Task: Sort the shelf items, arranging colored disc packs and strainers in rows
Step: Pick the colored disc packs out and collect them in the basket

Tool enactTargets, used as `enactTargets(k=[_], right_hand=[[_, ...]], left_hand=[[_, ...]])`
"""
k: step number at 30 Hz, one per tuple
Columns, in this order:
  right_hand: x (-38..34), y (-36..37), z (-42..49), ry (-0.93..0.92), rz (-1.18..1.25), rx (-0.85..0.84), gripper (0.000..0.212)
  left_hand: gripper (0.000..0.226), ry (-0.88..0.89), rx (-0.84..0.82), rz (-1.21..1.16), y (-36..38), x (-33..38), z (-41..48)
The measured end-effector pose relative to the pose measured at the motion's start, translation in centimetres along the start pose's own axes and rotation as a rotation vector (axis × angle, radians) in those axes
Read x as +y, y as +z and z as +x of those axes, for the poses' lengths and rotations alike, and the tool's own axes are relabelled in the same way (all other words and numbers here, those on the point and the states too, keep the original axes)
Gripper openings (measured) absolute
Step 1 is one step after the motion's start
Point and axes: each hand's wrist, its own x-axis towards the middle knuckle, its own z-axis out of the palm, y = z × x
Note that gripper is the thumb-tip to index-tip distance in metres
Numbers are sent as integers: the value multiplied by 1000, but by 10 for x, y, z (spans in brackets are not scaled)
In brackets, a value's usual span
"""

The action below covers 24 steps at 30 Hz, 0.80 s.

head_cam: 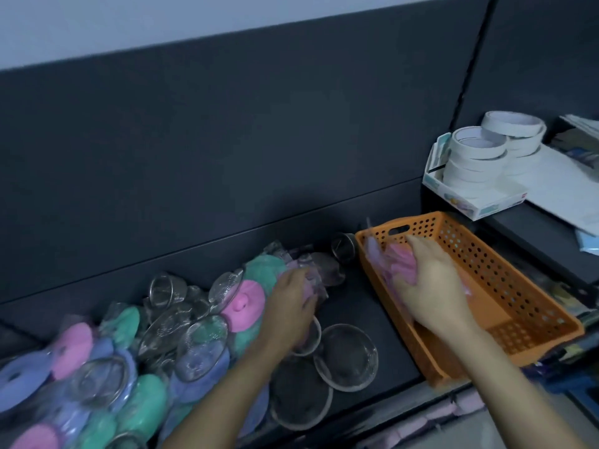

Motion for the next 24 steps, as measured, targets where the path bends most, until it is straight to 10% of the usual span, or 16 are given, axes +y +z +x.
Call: enactTargets(k=[7,12,24], right_hand=[[-39,55,-7,-91,172,-228,44],[-55,112,-4,196,448,-516,3],[-68,144,11,720,888,-571,16]], left_hand=[[77,-122,-70,374,-24,-36,0],[87,-316,-126,599,-41,-67,-7],[79,-296,-139,592,-33,-50,3]])
